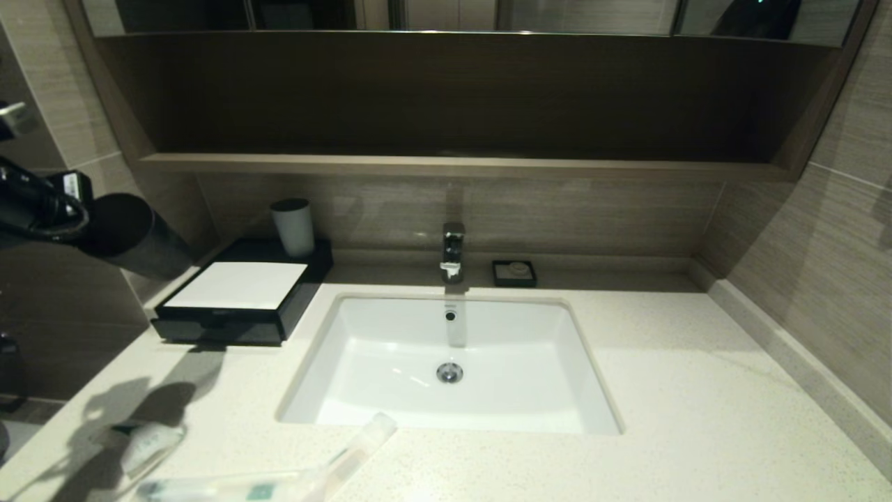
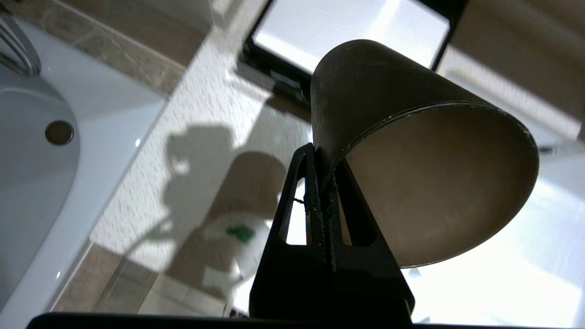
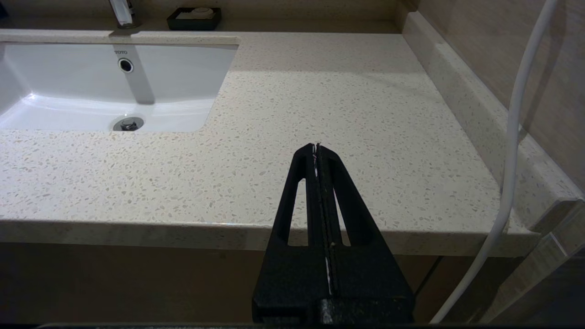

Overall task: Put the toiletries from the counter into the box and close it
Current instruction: Place the cup on the table

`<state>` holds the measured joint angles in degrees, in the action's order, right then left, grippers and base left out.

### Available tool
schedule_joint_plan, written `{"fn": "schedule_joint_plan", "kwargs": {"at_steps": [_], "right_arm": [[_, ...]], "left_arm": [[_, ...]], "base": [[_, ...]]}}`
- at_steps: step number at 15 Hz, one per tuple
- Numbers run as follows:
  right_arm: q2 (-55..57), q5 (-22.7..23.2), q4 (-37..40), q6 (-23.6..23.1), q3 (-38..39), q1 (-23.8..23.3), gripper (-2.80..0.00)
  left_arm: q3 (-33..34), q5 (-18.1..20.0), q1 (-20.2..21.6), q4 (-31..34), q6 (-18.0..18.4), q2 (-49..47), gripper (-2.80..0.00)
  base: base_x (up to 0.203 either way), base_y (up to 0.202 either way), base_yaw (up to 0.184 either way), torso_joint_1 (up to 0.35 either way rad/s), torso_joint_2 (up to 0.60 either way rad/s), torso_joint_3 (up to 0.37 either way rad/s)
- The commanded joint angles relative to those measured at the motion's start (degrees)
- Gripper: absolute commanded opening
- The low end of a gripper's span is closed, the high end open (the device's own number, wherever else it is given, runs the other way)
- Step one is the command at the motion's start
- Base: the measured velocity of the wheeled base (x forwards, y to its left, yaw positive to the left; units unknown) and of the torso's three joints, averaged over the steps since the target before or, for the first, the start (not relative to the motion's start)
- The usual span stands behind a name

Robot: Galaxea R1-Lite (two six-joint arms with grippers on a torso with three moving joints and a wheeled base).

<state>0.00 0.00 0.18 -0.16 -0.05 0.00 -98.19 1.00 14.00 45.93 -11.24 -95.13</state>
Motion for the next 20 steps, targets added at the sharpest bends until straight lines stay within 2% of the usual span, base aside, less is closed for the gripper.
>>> {"fn": "schedule_joint_plan", "kwargs": {"at_steps": [1, 4, 6, 7, 9, 11, 13, 15, 18, 20], "right_arm": [[0.0, 0.0, 0.0, 0.0, 0.0, 0.0, -2.80], [0.0, 0.0, 0.0, 0.0, 0.0, 0.0, -2.80], [0.0, 0.0, 0.0, 0.0, 0.0, 0.0, -2.80], [0.0, 0.0, 0.0, 0.0, 0.0, 0.0, -2.80], [0.0, 0.0, 0.0, 0.0, 0.0, 0.0, -2.80], [0.0, 0.0, 0.0, 0.0, 0.0, 0.0, -2.80], [0.0, 0.0, 0.0, 0.0, 0.0, 0.0, -2.80], [0.0, 0.0, 0.0, 0.0, 0.0, 0.0, -2.80], [-0.1, 0.0, 0.0, 0.0, 0.0, 0.0, -2.80], [0.0, 0.0, 0.0, 0.0, 0.0, 0.0, -2.80]], "left_arm": [[-4.4, 0.6, 2.5, -0.5, 0.2, -5.6, -2.80], [-13.1, 1.4, 4.0, 0.7, 1.0, -12.5, -2.80], [-13.7, 1.5, 4.3, 1.0, 1.7, -15.4, -2.80], [-13.7, 1.6, 5.0, 1.6, 3.2, -16.3, -2.80], [-14.3, 1.4, 5.8, 7.1, 5.8, -16.2, -2.80], [-14.3, 1.4, 5.6, 9.6, 7.3, -16.4, -2.80], [-14.4, 1.4, 5.3, 8.3, 8.4, -18.5, -2.80], [-14.7, 1.4, 4.7, 1.8, 8.6, -21.1, -2.80], [-14.7, 1.4, 3.8, 3.9, 8.6, -22.0, -2.80], [-14.7, 2.7, 3.7, 2.3, 8.7, -23.2, -2.80]], "base": [[0.000, 0.000, 0.000, 0.000, 0.00, 0.000], [0.000, 0.000, 0.000, 0.000, 0.00, 0.000], [0.000, 0.000, 0.000, 0.000, 0.00, 0.000], [0.000, 0.000, 0.000, 0.000, 0.00, 0.000], [0.000, 0.000, 0.000, 0.000, 0.00, 0.000], [0.000, 0.000, 0.000, 0.000, 0.00, 0.000], [0.000, 0.000, 0.000, 0.000, 0.00, 0.000], [0.000, 0.000, 0.000, 0.000, 0.00, 0.000], [0.000, 0.000, 0.000, 0.000, 0.00, 0.000], [0.000, 0.000, 0.000, 0.000, 0.00, 0.000]]}}
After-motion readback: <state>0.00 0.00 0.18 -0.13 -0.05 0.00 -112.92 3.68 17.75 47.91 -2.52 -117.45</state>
